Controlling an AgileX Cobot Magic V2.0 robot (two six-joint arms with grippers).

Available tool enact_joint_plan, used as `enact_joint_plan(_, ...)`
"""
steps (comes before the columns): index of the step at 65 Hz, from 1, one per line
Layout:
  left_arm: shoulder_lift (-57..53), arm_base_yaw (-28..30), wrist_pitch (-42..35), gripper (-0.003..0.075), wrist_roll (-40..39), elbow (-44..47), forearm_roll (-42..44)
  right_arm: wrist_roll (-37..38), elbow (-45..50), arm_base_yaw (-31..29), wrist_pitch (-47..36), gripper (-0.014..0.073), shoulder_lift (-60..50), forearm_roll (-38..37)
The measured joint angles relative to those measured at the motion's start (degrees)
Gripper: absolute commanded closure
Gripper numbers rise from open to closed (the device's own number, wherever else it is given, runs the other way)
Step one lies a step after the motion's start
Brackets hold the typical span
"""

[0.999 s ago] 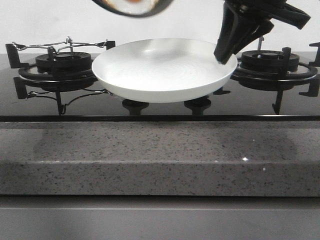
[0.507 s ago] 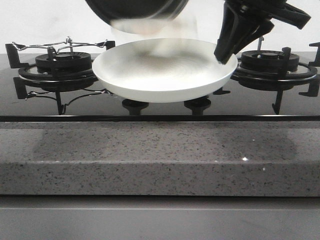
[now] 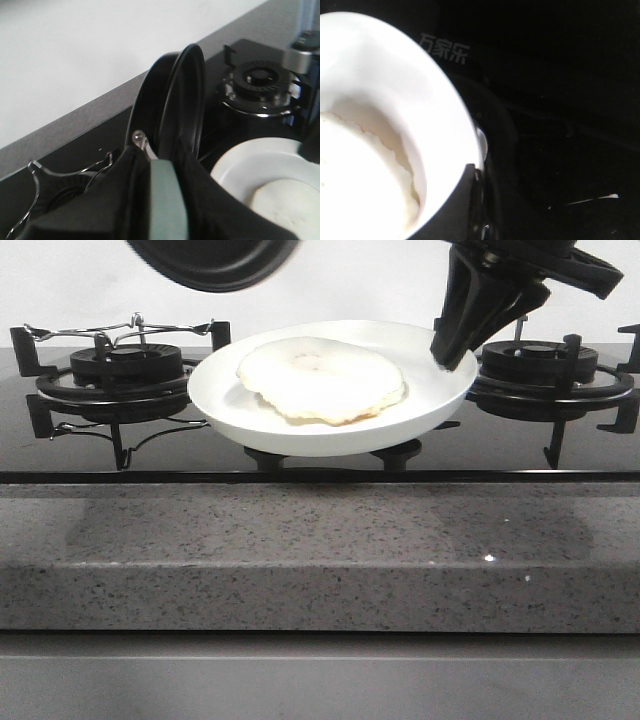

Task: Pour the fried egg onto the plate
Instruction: 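Tilt the pan over the plate to slide the egg out, then return the empty pan onto its burner with the left gripper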

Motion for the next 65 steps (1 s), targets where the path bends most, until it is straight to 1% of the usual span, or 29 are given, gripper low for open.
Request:
enact_joint_plan(10, 3.04, 12.51, 1.35, 0.0739, -0.21, 0.0, -14.55, 0.0, 0.0, 0.0, 0.0, 0.0654, 0.0, 0.0)
enact_joint_plan(17, 6.87, 21.17, 5.02, 0.0739, -0.24, 0.0, -26.95, 0.0, 0.0, 0.0, 0.0, 0.0654, 0.0, 0.0)
enact_joint_plan(25, 12.0, 28.79, 10.72, 0.0739, -0.34, 0.0, -39.05, 0.0, 0.0, 0.0, 0.0, 0.0654, 0.0, 0.0)
enact_joint_plan(30, 15.37, 32.18, 14.22, 0.0739, -0.34, 0.0, -45.69, 0.0, 0.0, 0.0, 0.0, 0.0654, 0.0, 0.0)
enact_joint_plan(39, 22.16, 36.14, 19.54, 0.0739, -0.36, 0.0, -56.85, 0.0, 0.0, 0.0, 0.0, 0.0654, 0.0, 0.0)
enact_joint_plan(46, 26.65, 37.37, 22.37, 0.0739, -0.46, 0.0, -62.37, 0.0, 0.0, 0.0, 0.0, 0.0654, 0.0, 0.0)
enact_joint_plan(53, 30.41, 37.85, 25.67, 0.0739, -0.46, 0.0, -65.58, 0.0, 0.0, 0.0, 0.0, 0.0654, 0.0, 0.0)
enact_joint_plan(59, 32.92, 37.85, 27.7, 0.0737, -0.46, 0.0, -66.4, 0.0, 0.0, 0.0, 0.0, 0.0654, 0.0, 0.0)
enact_joint_plan(63, 34.07, 37.85, 28.84, 0.072, -0.57, 0.0, -66.57, 0.0, 0.0, 0.0, 0.0, 0.0654, 0.0, 0.0)
enact_joint_plan(65, 34.54, 37.85, 29.13, 0.0694, -0.57, 0.0, -66.67, 0.0, 0.0, 0.0, 0.0, 0.0654, 0.0, 0.0)
